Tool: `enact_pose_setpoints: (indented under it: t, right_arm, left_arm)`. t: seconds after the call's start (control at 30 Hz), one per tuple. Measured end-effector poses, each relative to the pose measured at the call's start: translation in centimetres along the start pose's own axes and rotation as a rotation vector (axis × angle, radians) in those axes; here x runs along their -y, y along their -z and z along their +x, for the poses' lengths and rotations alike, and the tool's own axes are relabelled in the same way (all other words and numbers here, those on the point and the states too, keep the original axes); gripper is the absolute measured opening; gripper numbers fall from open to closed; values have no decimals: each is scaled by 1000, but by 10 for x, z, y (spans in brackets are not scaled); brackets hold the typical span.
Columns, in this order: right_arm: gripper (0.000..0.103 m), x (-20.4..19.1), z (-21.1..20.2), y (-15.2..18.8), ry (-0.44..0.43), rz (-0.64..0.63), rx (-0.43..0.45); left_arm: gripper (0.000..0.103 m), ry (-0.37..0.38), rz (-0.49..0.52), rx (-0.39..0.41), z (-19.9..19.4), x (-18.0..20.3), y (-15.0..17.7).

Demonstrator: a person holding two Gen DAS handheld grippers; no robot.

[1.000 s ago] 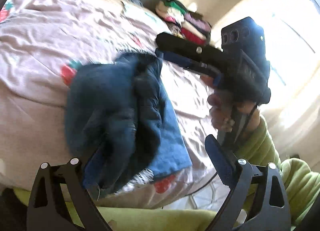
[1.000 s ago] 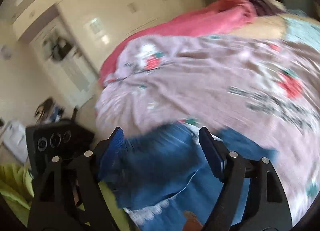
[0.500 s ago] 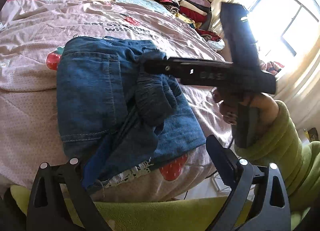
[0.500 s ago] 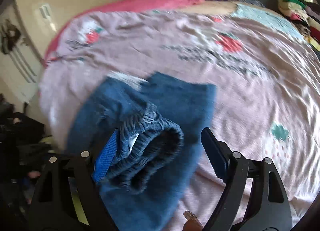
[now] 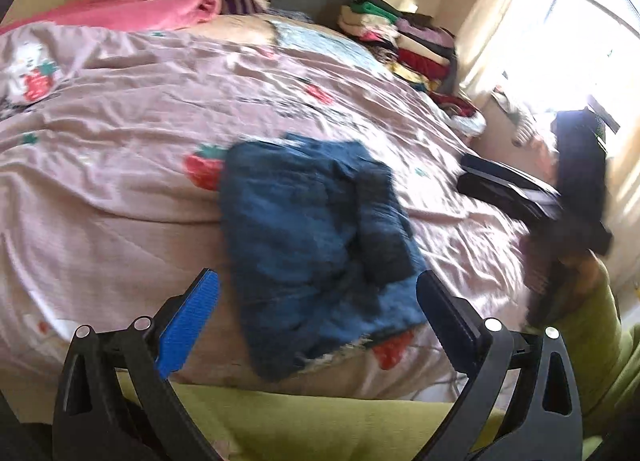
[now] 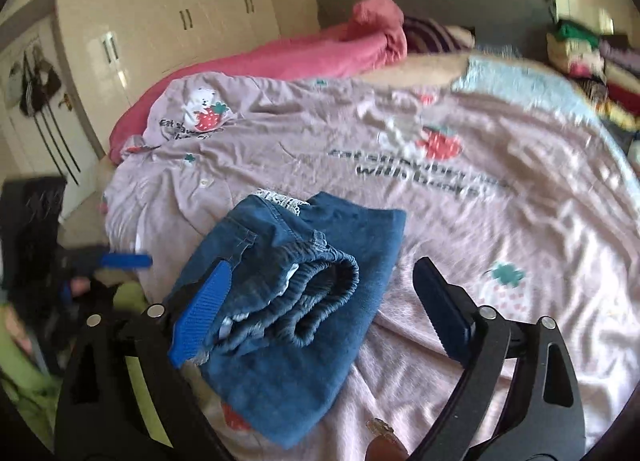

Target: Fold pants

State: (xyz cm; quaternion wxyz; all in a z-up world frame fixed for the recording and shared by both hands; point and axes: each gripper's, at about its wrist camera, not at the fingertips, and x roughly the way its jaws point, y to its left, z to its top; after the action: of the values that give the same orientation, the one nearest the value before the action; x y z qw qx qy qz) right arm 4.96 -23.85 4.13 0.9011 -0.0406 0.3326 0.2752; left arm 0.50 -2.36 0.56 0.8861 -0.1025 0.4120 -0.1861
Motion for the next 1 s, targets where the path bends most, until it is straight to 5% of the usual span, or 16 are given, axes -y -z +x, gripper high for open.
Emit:
enact_pose_setpoints:
  t: [0.3,0.57,0.63,0.7,0.8,1.0]
  right_arm:
    - [87,-55,-25,25,-47,-225,-12]
    - [83,-104,-2,43,-102,-406,-70]
    - [75,-113,6,45,-127,-436,-90]
    - [71,-119,11,47,-134,-460,-100]
    - [62,-130,21,49,-162,-516,-111]
    - [47,-142,49,54,-166,-619,-166]
  left_arm:
    - [98,-123,-61,28,-13,-38,-20]
    - [97,-101,-47,-25,16,-39,-35]
    - [91,-91,-29,-31,22,-34,-39]
    - [66,-89,-12,-44,32,-30,-43]
    - [53,-74,0,-76,47,-28,-46]
    - [53,-90,15,-133,74,-26,-48]
